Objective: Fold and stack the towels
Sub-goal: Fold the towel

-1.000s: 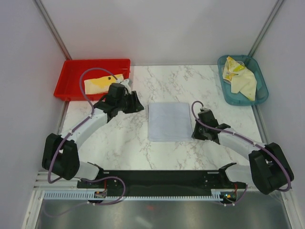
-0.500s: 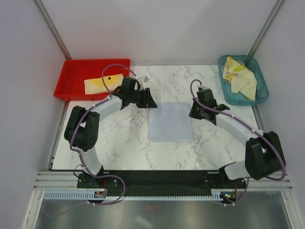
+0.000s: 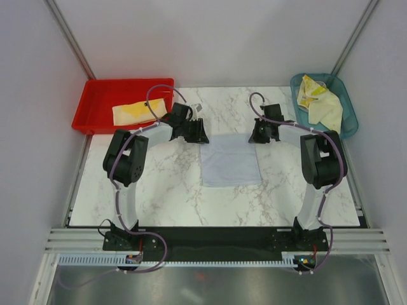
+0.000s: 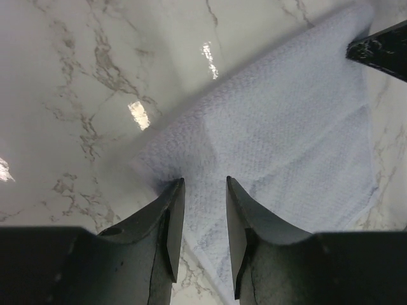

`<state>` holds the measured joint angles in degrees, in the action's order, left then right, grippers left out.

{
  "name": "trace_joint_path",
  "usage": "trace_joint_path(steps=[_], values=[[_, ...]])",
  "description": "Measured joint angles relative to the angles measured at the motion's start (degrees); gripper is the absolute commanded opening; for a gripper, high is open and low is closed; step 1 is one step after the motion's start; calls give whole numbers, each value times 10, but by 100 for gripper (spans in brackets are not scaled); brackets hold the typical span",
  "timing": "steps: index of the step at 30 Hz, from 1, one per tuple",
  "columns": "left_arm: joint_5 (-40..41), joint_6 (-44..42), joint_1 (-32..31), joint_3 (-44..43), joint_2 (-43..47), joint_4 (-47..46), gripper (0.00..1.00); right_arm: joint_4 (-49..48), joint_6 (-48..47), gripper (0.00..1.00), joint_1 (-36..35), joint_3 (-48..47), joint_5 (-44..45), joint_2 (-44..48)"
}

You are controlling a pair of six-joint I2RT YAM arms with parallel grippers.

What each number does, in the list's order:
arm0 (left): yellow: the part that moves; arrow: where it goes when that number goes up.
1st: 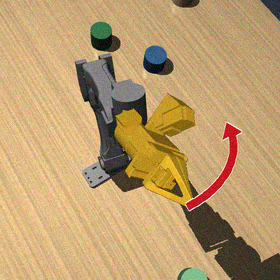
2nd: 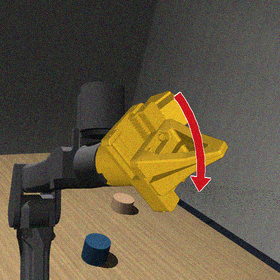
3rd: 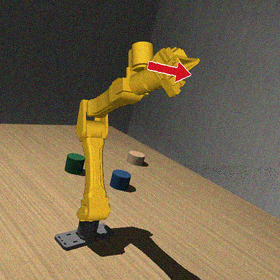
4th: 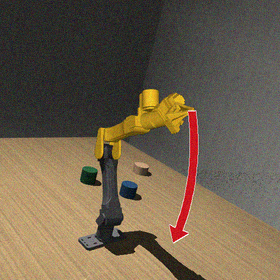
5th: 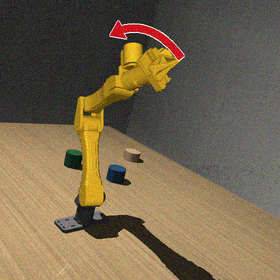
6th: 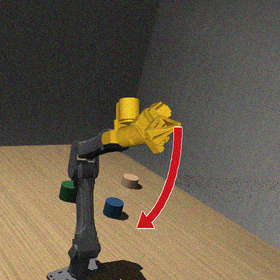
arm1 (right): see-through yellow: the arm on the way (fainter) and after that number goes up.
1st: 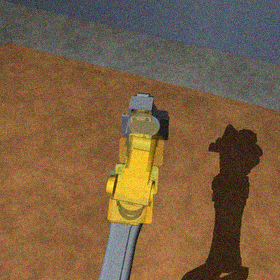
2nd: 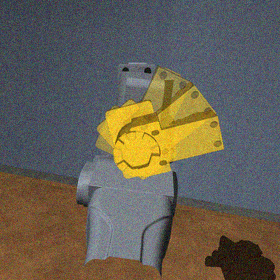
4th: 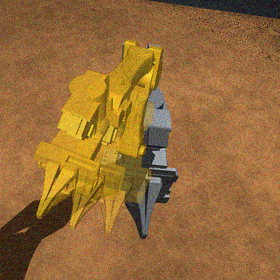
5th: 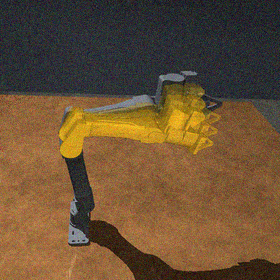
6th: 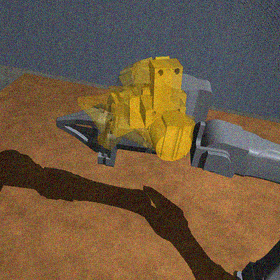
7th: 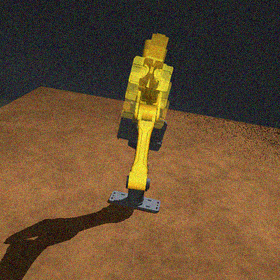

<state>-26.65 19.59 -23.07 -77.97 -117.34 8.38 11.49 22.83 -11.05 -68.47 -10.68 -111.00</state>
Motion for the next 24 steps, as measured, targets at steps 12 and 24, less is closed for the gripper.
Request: trace_joint_path(steps=[12,24], values=[[38,-24,1,-48,-22,33,39,-11,-16,0,2,-7,-16,-2],[36,-25,1,-67,-28,35,39,-4,-17,0,3,-67,-24,-14]])
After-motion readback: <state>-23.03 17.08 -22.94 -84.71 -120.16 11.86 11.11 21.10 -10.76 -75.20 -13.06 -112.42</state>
